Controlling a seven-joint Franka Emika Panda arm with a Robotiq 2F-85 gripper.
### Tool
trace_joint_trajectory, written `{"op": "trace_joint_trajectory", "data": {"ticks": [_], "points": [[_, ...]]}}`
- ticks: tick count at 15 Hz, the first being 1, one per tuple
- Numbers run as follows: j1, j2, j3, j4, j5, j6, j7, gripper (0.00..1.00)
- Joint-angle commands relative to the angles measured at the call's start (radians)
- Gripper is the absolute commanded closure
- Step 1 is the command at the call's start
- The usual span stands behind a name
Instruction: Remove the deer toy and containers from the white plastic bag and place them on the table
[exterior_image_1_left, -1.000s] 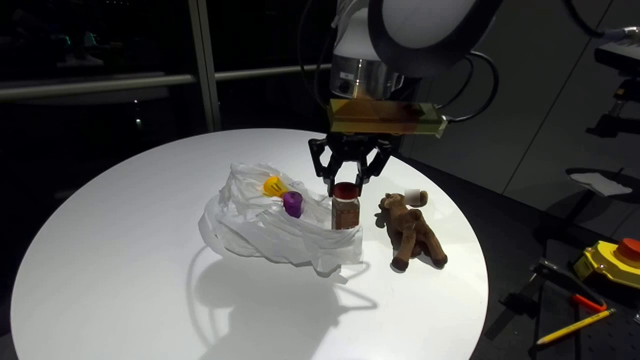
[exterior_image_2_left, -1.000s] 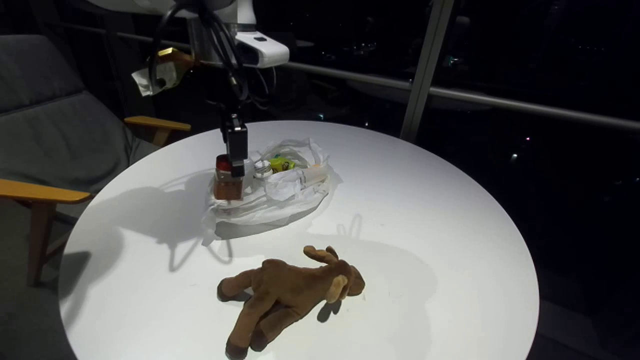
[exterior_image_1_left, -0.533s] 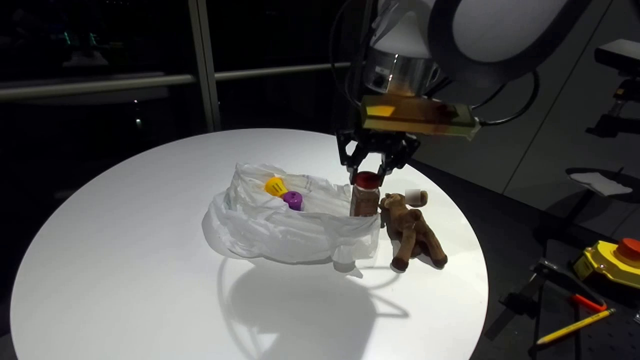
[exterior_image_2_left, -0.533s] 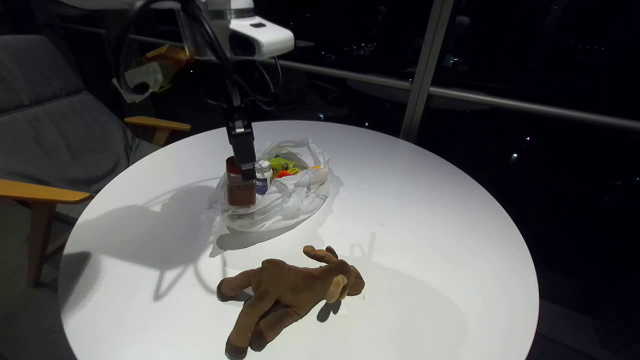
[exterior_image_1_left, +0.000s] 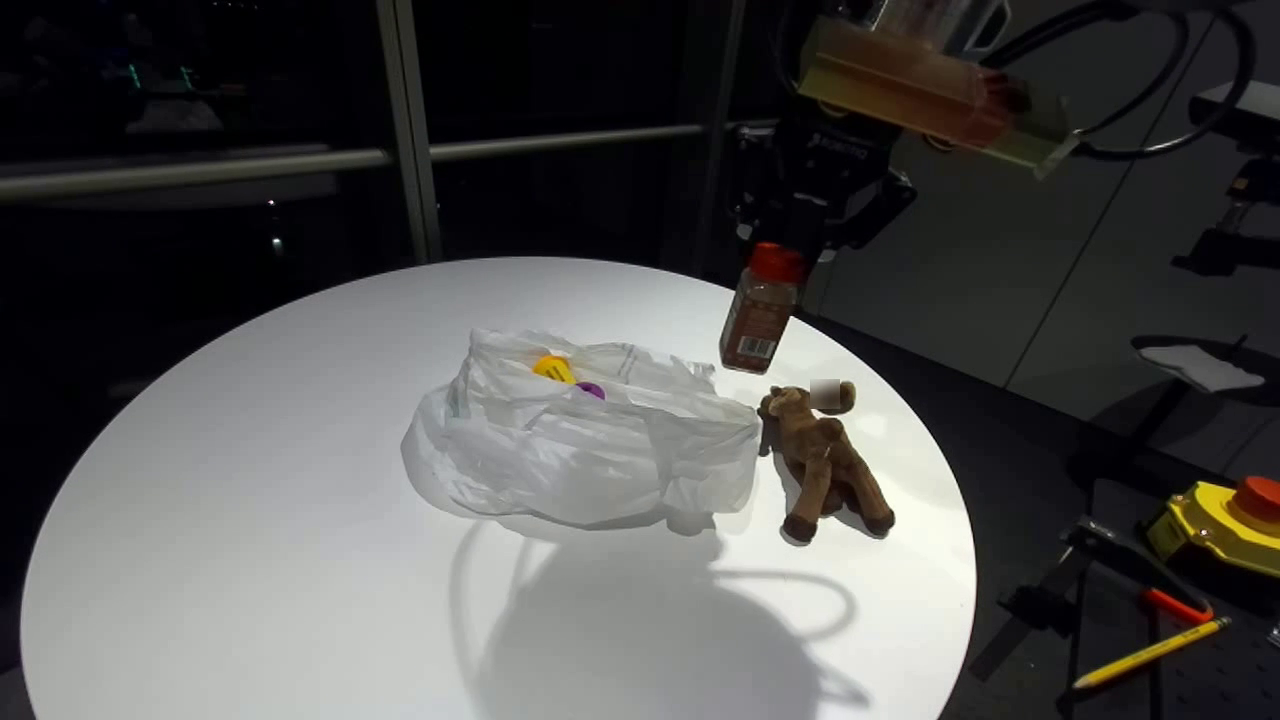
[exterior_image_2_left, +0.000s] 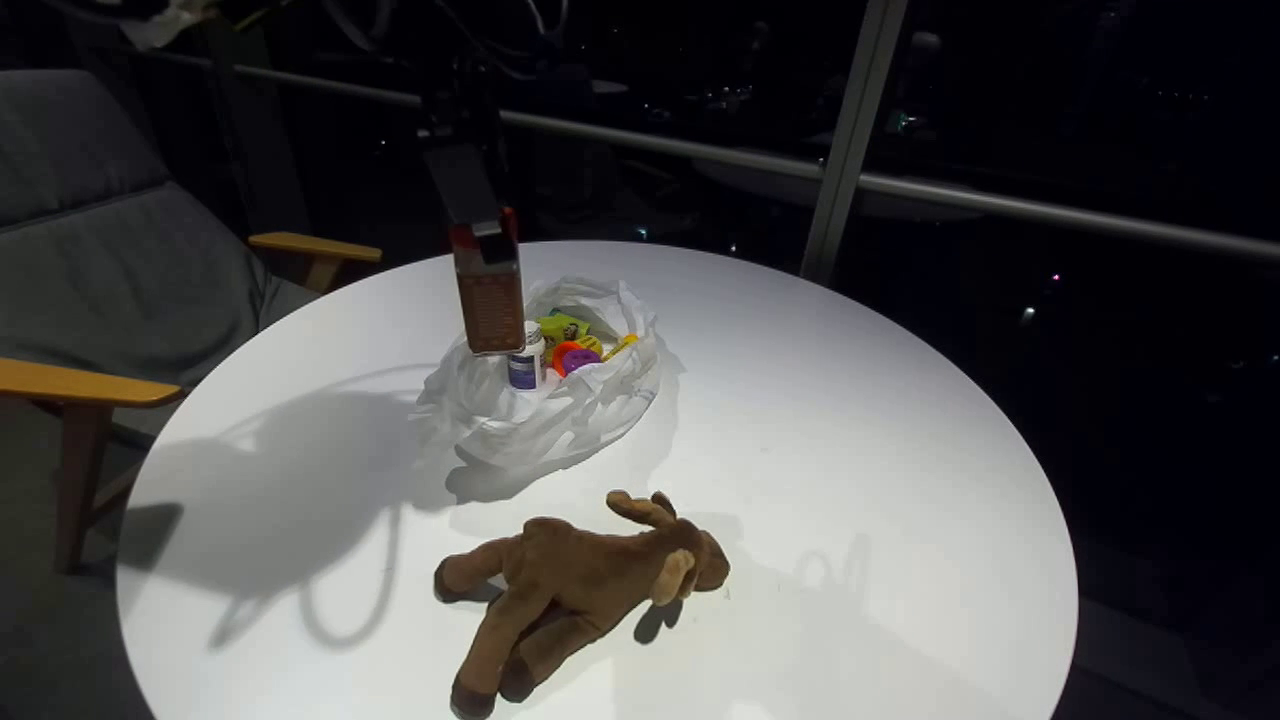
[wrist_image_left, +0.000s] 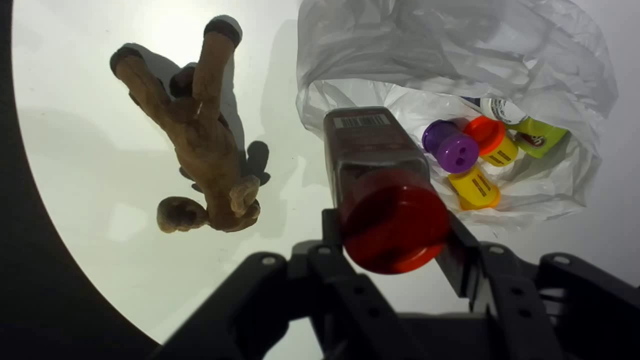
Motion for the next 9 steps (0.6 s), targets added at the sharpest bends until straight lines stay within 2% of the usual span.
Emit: {"op": "trace_joint_trajectory", "data": {"ticks": [1, 3, 6, 9], "points": [[-0.073, -0.030, 0.060, -0.040, -0.030, 0.072, 0.072, 0.76], [-0.104, 0.008, 0.076, -0.034, -0.072, 0.094, 0.100, 0.76], [-0.145, 0.072, 0.088, -0.014, -0.260, 0.075, 0.201, 0.76], [-0.100, 0.129, 0.103, 0.000, -0.422, 0.042, 0.378, 0.76]]}}
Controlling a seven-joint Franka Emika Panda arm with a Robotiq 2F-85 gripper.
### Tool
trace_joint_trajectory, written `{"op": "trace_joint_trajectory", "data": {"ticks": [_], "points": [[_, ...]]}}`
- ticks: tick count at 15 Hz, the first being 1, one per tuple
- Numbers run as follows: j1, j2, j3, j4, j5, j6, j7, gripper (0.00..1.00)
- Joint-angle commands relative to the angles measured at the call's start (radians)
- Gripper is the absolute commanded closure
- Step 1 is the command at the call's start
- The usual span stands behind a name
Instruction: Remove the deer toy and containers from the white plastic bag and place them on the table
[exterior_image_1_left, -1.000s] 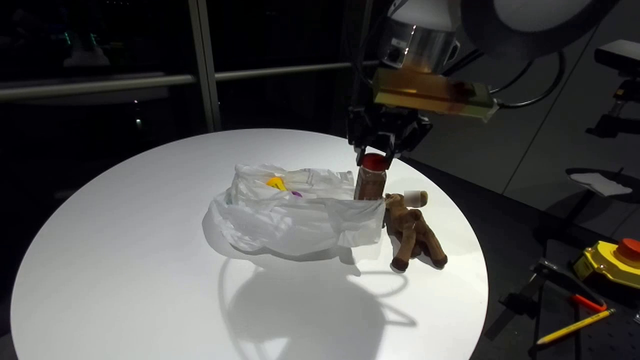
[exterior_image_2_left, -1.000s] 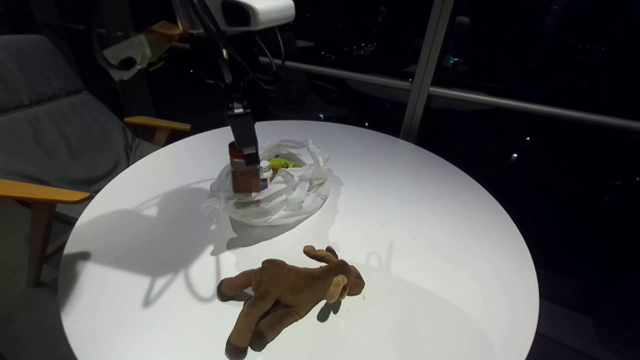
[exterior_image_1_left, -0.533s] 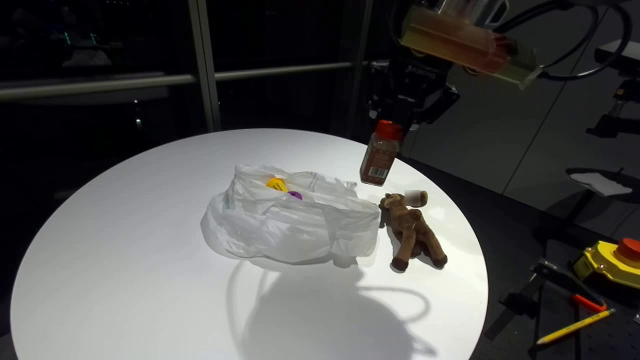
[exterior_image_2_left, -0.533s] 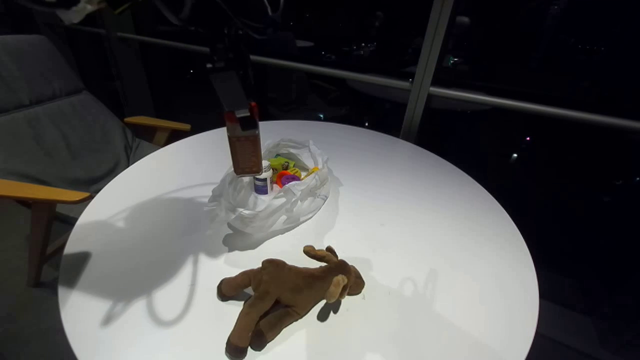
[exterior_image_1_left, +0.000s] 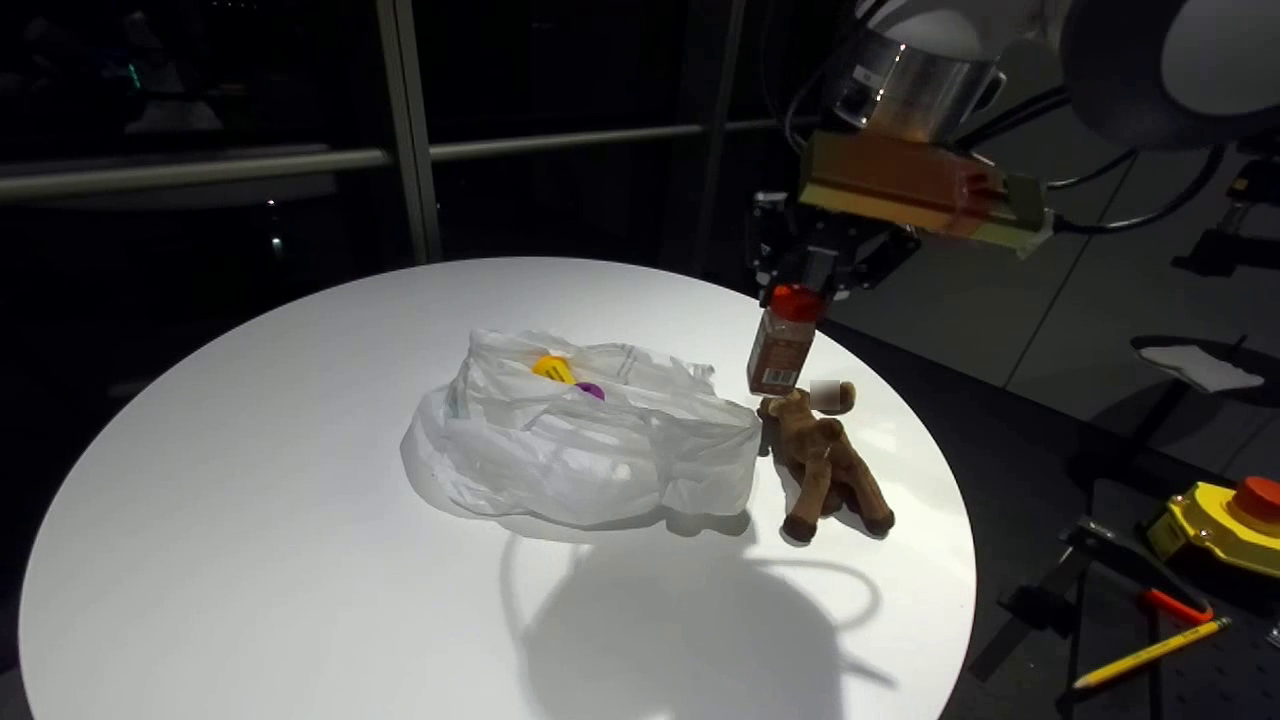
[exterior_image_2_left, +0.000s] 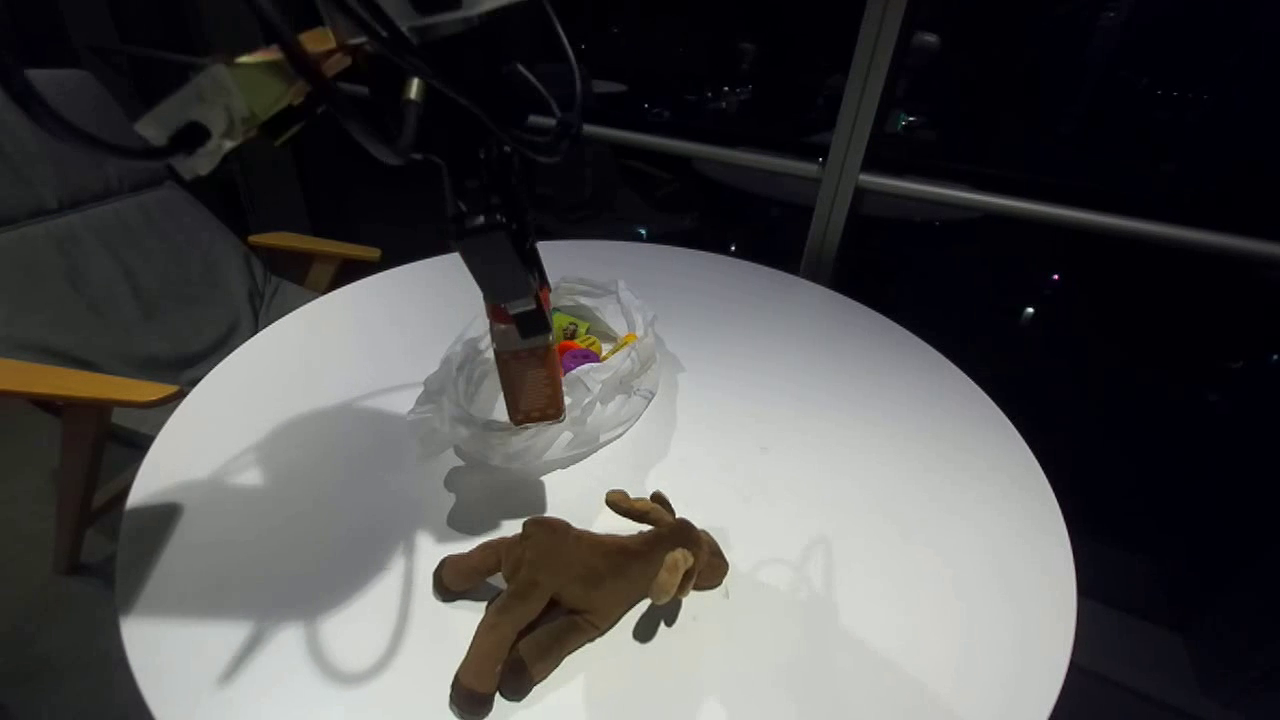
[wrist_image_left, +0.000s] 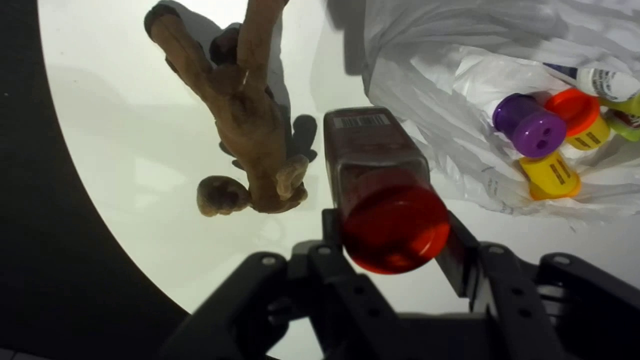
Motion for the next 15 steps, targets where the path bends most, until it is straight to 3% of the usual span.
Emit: {"op": "trace_joint_trajectory", "data": {"ticks": [1, 5, 10, 12, 15], "points": [[0.034, 0.076, 0.041, 0.033, -0.156, -0.014, 0.202, 0.76], [0.091, 0.183, 0.071, 0.052, -0.225, -0.021, 0.332, 0.76], [0.124, 0.276, 0.047, 0.063, -0.266, -0.029, 0.398, 0.76], [0.107, 0.302, 0.020, 0.074, -0.267, -0.010, 0.397, 0.76], [0.001, 0.314, -0.066, 0.073, -0.253, 0.049, 0.271, 0.76]]}}
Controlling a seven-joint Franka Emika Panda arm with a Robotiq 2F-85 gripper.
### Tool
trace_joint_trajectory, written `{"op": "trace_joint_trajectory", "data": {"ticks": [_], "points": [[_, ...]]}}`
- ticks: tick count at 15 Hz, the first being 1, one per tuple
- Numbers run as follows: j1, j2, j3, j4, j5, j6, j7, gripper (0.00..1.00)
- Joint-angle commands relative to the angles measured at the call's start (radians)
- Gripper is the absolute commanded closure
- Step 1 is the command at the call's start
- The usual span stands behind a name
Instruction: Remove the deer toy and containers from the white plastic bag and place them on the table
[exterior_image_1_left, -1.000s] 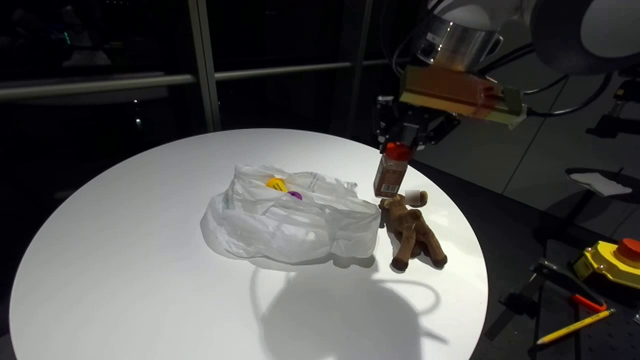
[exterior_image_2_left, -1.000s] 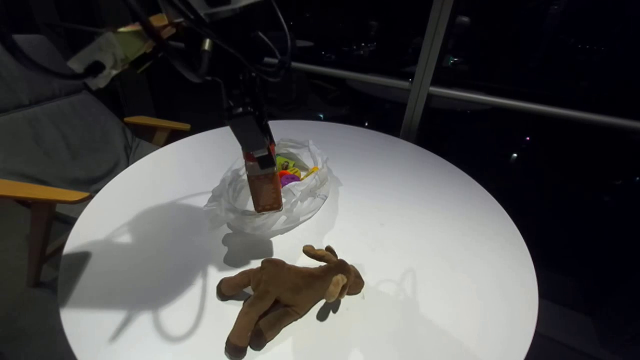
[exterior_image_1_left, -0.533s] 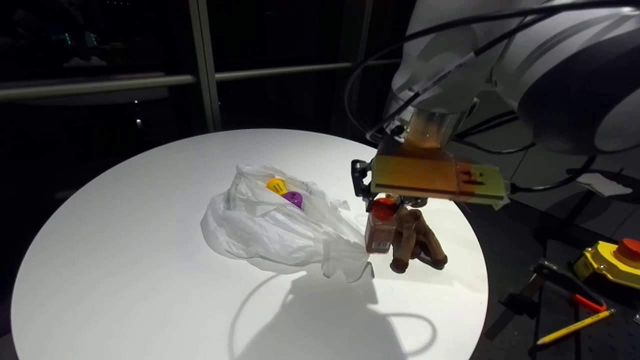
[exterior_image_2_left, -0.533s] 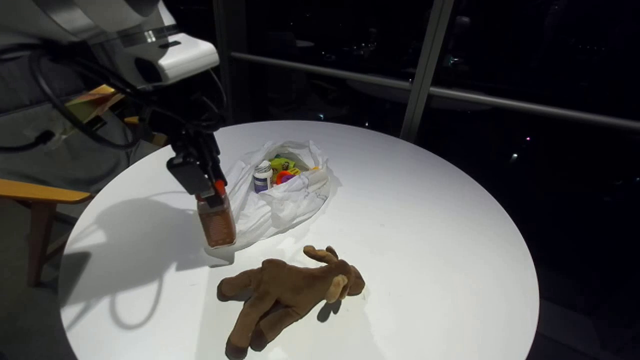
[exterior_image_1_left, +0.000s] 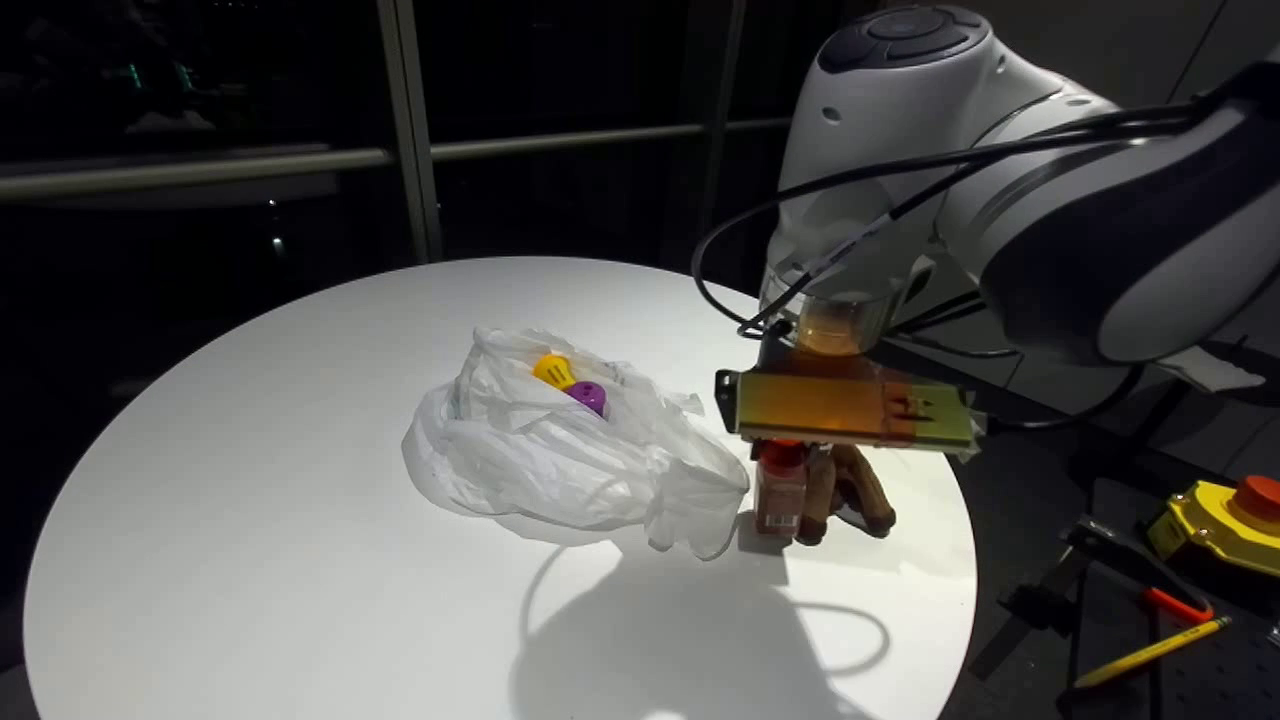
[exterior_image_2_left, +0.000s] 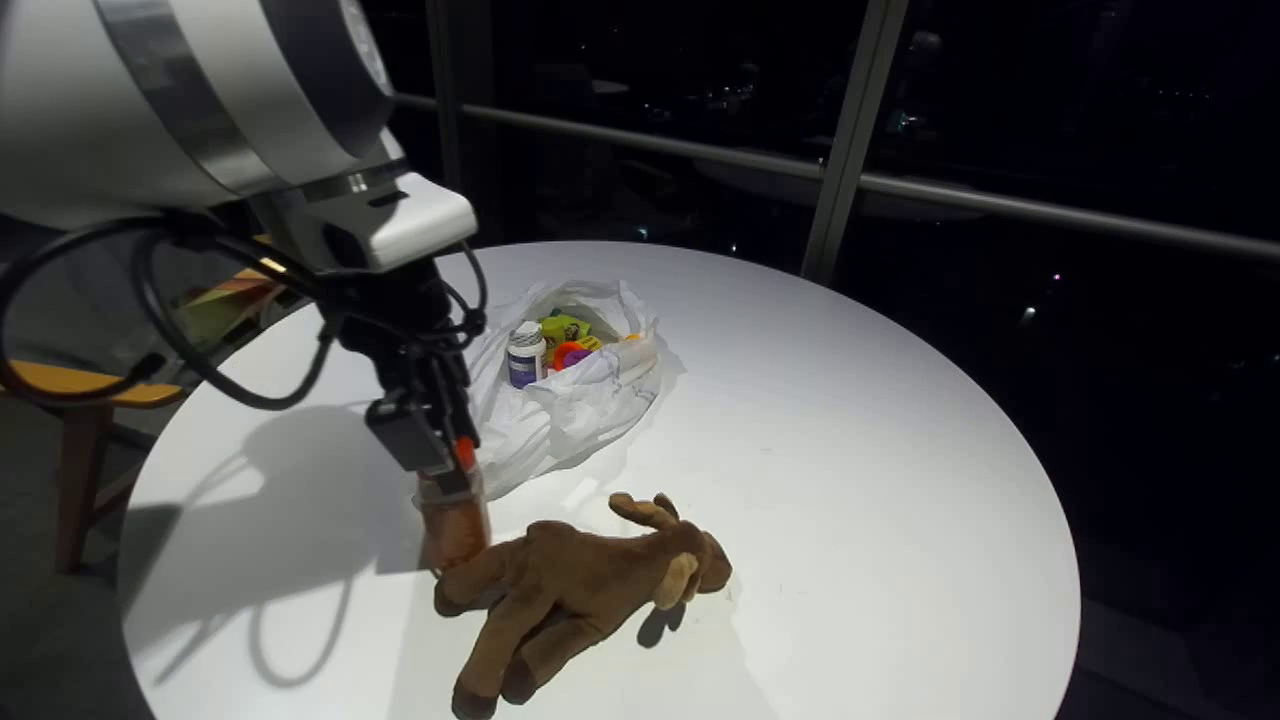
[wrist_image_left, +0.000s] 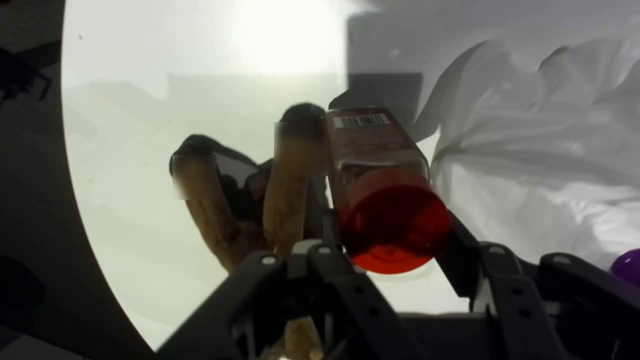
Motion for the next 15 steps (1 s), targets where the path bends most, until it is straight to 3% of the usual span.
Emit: {"op": "trace_joint_trajectory", "data": {"ticks": [1, 4, 5, 6, 7, 8, 9, 10, 13, 15], "points": [[-0.117, 0.028, -0.094, 0.034, -0.015, 0.067, -0.118, 0.76], [-0.239, 0.076, -0.121, 0.085, 0.062, 0.124, -0.275, 0.76], [-0.286, 0.085, -0.097, 0.093, 0.119, 0.139, -0.343, 0.76], [-0.253, 0.096, -0.141, 0.096, 0.212, 0.158, -0.432, 0.76], [-0.266, 0.108, -0.127, 0.099, 0.293, 0.171, -0.504, 0.76], [-0.354, 0.115, -0.033, 0.107, 0.312, 0.165, -0.530, 0.76], [-0.279, 0.117, -0.087, 0.103, 0.444, 0.177, -0.640, 0.76], [-0.297, 0.111, -0.043, 0.103, 0.514, 0.171, -0.693, 0.76], [-0.257, 0.108, -0.012, 0.113, 0.728, 0.156, -0.866, 0.76], [-0.204, 0.093, -0.018, 0.118, 0.802, 0.138, -0.922, 0.76]]}}
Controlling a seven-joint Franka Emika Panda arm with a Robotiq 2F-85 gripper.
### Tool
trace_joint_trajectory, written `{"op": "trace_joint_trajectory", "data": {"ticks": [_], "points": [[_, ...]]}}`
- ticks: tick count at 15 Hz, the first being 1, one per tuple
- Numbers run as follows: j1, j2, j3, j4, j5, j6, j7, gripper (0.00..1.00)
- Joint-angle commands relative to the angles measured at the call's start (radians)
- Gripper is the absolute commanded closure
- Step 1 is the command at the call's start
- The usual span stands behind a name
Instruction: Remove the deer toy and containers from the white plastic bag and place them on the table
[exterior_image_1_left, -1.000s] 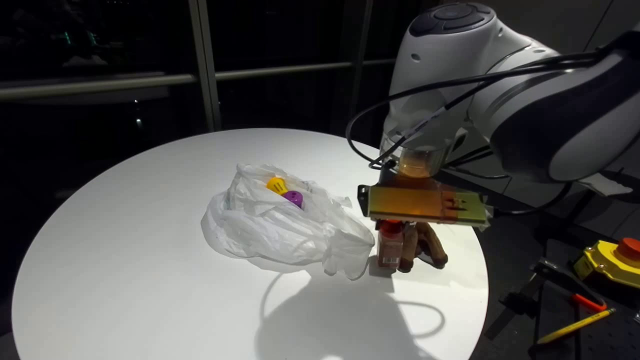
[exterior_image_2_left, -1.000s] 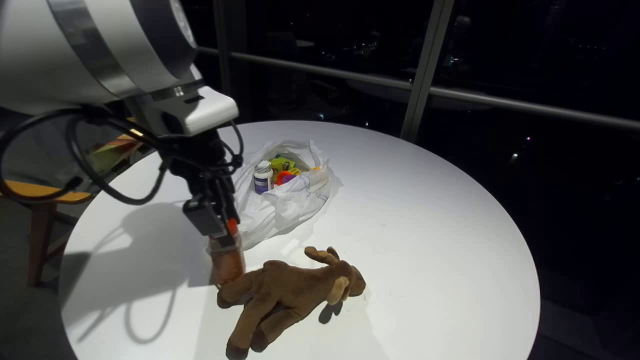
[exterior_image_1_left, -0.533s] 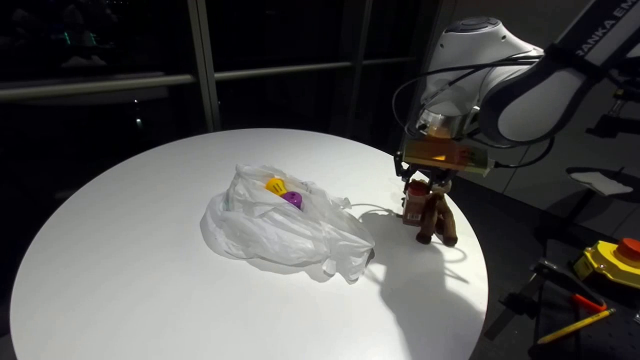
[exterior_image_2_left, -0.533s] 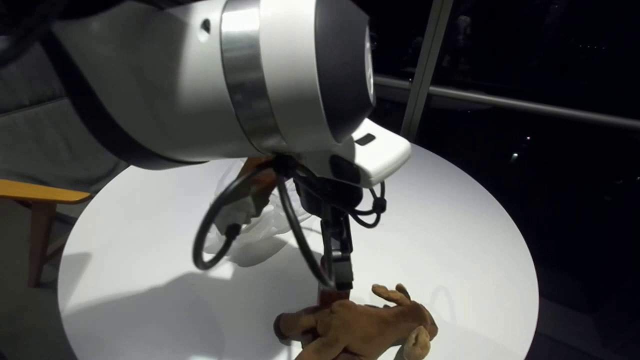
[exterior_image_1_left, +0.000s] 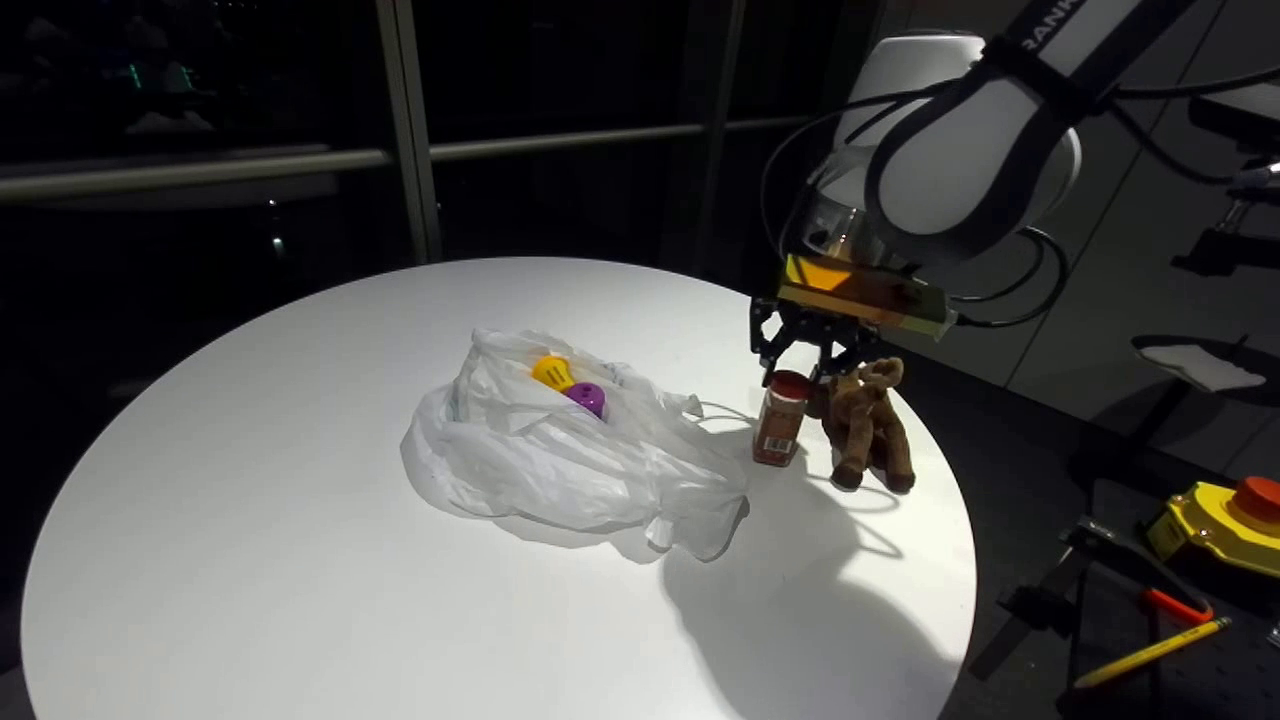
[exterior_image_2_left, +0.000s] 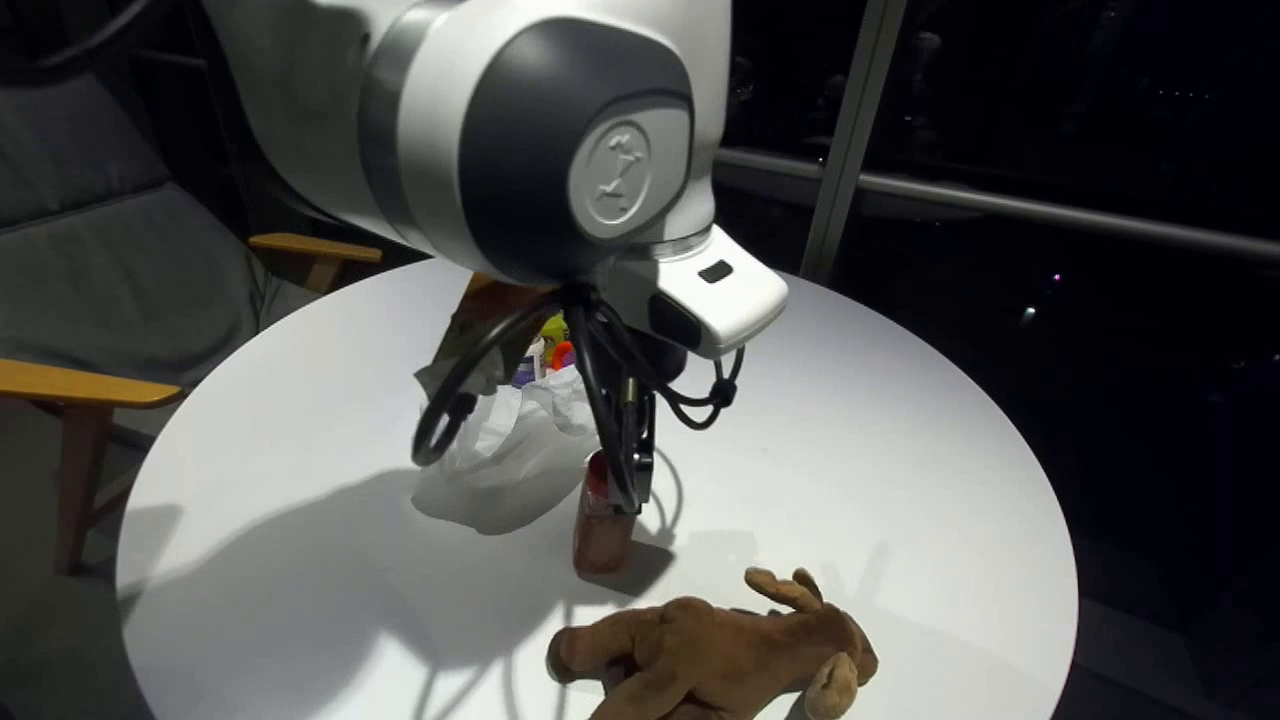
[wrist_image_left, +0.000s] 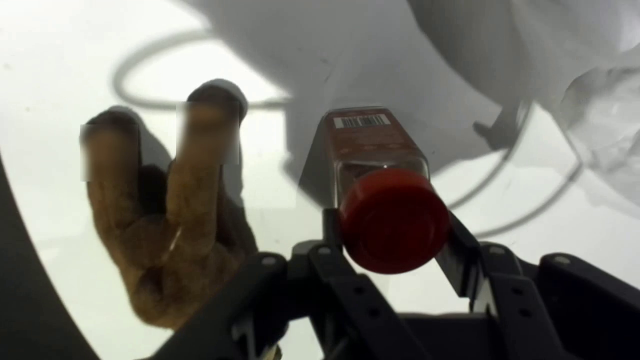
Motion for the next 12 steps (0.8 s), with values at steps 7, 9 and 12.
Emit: {"op": "trace_joint_trajectory", "data": {"ticks": [7, 9, 12], "points": [[0.369, -0.038, -0.271, 0.036, -0.091, -0.037, 0.013, 0.00], [0.411, -0.064, -0.305, 0.047, -0.153, -0.078, 0.012, 0.00], [0.326, -0.171, -0.145, 0.067, -0.035, -0.300, -0.210, 0.00]]}}
